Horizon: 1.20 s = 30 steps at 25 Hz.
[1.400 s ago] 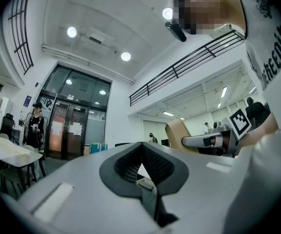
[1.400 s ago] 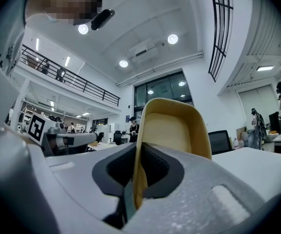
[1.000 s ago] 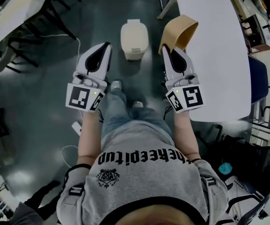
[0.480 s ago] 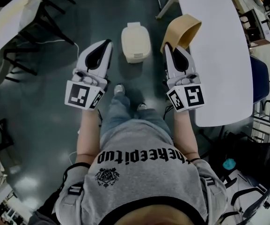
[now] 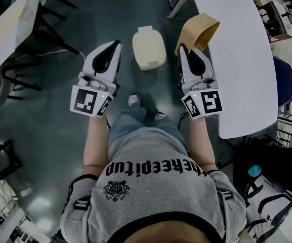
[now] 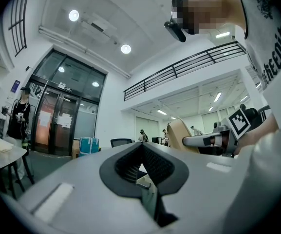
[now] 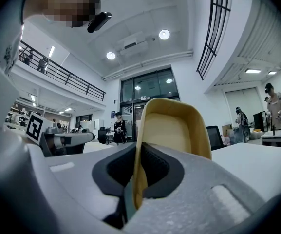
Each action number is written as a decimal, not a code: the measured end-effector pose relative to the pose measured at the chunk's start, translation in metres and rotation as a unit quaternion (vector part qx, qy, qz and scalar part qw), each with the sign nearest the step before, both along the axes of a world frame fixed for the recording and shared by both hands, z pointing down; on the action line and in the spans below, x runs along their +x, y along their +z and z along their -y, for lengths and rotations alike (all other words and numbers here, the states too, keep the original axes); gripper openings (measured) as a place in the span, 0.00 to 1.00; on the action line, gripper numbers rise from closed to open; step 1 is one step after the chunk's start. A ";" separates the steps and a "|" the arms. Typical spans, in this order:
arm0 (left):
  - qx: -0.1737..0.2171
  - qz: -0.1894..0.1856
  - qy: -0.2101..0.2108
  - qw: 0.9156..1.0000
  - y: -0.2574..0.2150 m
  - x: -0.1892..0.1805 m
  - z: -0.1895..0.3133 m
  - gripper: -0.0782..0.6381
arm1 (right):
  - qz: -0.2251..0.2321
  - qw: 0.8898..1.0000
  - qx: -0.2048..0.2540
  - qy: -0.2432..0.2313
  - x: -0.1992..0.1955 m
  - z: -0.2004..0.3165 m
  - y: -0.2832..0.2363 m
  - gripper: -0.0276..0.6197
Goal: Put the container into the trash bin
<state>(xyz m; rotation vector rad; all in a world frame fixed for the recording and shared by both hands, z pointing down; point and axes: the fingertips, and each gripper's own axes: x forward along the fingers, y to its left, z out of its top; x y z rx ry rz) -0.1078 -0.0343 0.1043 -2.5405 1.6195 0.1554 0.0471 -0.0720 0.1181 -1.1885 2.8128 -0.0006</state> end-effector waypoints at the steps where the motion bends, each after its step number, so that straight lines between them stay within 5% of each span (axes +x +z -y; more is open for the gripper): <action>1: 0.000 0.000 0.005 1.000 0.000 -0.002 0.005 0.12 | 0.000 1.000 -0.001 0.004 -0.002 0.003 0.000 0.07; 30: -0.089 0.003 0.146 0.985 0.071 0.006 0.102 0.13 | -0.015 0.988 -0.089 0.126 0.001 0.061 0.069 0.07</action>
